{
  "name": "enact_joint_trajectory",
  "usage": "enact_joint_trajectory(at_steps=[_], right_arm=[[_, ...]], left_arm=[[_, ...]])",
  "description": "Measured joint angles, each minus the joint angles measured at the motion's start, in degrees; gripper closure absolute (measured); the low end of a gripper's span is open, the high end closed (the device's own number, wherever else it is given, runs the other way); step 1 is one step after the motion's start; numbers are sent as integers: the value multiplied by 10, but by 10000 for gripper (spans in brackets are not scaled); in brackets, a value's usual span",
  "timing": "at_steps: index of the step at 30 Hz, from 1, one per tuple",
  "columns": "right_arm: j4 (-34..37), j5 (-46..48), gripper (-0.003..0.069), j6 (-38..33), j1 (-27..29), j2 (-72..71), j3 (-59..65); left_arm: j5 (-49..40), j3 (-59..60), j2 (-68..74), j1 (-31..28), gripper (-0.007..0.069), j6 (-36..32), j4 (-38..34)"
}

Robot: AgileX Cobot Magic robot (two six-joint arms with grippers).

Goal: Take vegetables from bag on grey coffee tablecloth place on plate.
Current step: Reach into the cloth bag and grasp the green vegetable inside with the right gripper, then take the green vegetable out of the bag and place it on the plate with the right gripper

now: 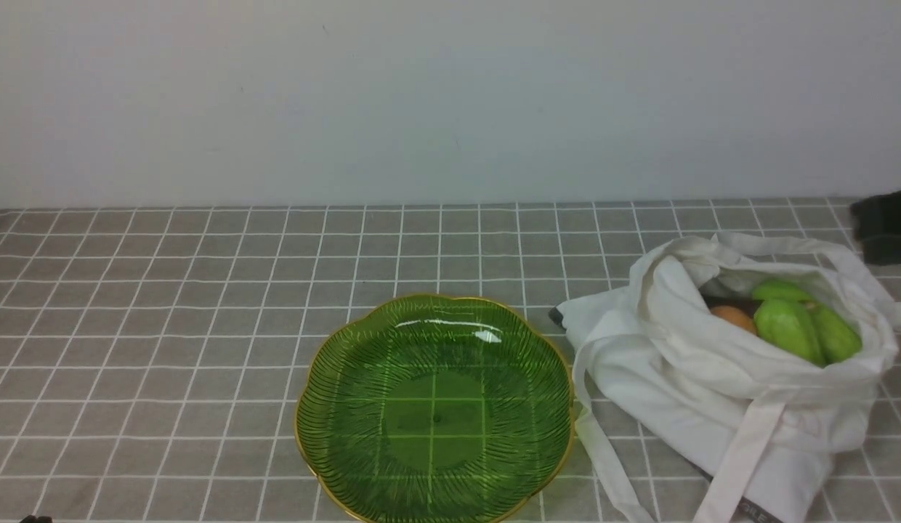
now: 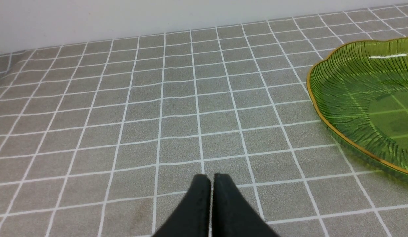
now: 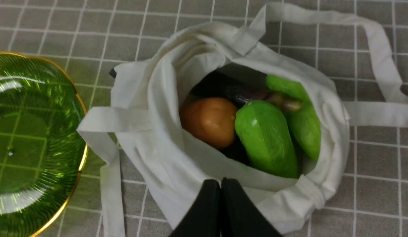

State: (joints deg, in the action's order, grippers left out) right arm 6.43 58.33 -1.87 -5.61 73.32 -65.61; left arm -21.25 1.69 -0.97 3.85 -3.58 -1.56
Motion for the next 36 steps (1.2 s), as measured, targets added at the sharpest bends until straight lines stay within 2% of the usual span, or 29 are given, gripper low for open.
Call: enact_joint_trajectory(at_steps=[3,7,9,10,11,12,13,14,15,17,20,22,23,24,25,26,30,36], right_arm=[[0,-7,647,-17,0,81,-16],[-5,-27,564,-20,0,141,-20],[-7,-54,480,-21,0,170,-20],[-8,-57,471,-21,0,170,-20],[-16,-84,388,-21,-1,193,-20],[-18,-87,378,-21,-1,193,-20],[-27,-105,304,-21,-1,212,-20],[-34,-112,260,-19,-1,222,-20],[-35,-112,251,-19,-1,225,-20],[-58,-114,159,-13,-1,250,-20],[-87,-114,112,2,-1,271,-20],[-99,-114,111,10,-1,279,-20],[-106,-117,148,19,-1,284,-20],[-106,-117,148,19,-1,284,-20],[-107,-119,239,19,-1,284,-21],[-107,-119,280,19,-1,284,-25],[-99,-107,281,19,-1,273,-45],[-30,-69,281,5,-1,181,-105]], left_arm=[[0,0,0,0,629,0,0],[0,0,0,0,629,0,0],[0,0,0,0,629,0,0],[0,0,0,0,629,0,0],[0,0,0,0,629,0,0],[0,0,0,0,629,0,0],[0,0,0,0,629,0,0],[0,0,0,0,629,0,0],[0,0,0,0,629,0,0],[0,0,0,0,629,0,0],[0,0,0,0,629,0,0],[0,0,0,0,629,0,0],[0,0,0,0,629,0,0],[0,0,0,0,629,0,0],[0,0,0,0,629,0,0],[0,0,0,0,629,0,0],[0,0,0,0,629,0,0],[0,0,0,0,629,0,0]])
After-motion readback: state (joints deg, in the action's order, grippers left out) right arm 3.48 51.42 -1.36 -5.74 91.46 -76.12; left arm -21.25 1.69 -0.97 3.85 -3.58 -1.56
